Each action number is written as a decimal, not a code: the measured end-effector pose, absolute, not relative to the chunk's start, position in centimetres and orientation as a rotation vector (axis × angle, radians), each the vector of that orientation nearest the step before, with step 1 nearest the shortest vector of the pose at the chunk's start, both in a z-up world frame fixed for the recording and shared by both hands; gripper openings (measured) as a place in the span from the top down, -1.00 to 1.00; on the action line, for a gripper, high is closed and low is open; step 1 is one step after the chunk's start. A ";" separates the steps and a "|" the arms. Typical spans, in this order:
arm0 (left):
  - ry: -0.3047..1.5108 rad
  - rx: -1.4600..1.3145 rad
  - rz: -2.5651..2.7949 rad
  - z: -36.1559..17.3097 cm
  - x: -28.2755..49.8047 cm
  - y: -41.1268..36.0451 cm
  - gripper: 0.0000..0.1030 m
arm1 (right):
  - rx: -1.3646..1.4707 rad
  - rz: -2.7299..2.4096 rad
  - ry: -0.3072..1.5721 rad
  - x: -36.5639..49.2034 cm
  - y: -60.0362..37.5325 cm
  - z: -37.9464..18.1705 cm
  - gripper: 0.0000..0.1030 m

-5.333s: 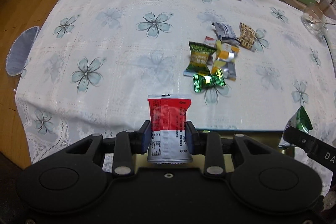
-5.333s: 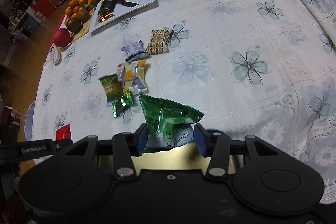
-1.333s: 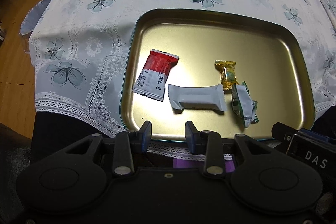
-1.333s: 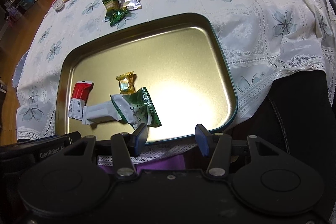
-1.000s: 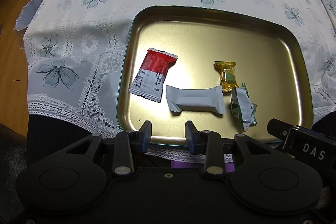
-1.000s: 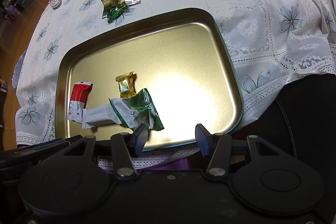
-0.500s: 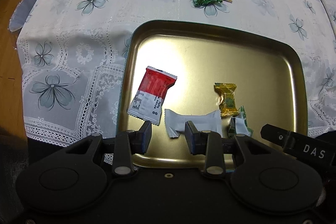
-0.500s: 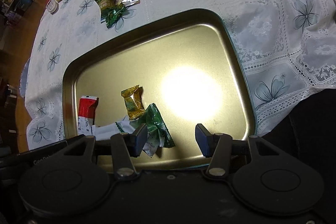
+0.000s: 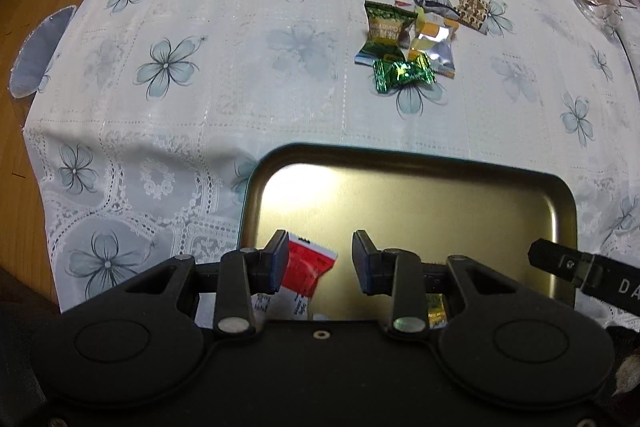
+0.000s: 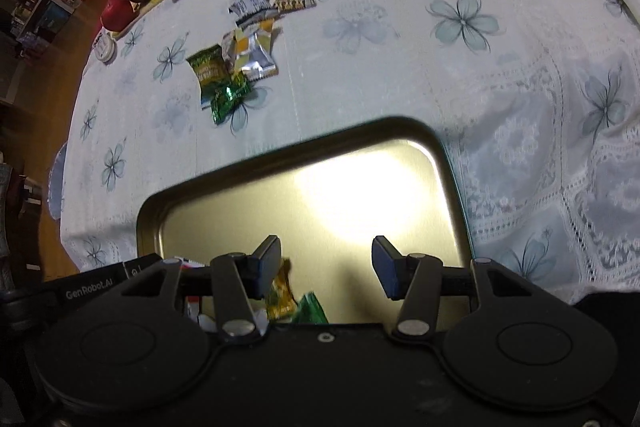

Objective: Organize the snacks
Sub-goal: 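Move both tools away from the tray toward the snack pile, then grasp the brown heart-print packet with the right gripper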

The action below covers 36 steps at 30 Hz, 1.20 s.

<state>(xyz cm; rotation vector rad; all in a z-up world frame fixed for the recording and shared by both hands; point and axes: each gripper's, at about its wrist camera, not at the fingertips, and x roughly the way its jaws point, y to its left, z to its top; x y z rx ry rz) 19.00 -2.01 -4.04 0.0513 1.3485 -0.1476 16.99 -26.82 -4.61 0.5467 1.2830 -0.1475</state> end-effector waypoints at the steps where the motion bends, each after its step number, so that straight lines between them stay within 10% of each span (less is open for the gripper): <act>1: 1.346 0.045 -0.146 -4.1 19.6 -2.0 0.16 | 0.535 -0.148 1.274 17.9 -27.0 -4.6 -0.04; 36: 1.338 0.044 -0.095 -6.9 26.5 -1.1 0.15 | 0.398 -0.293 1.238 45.1 -28.8 -12.4 -0.01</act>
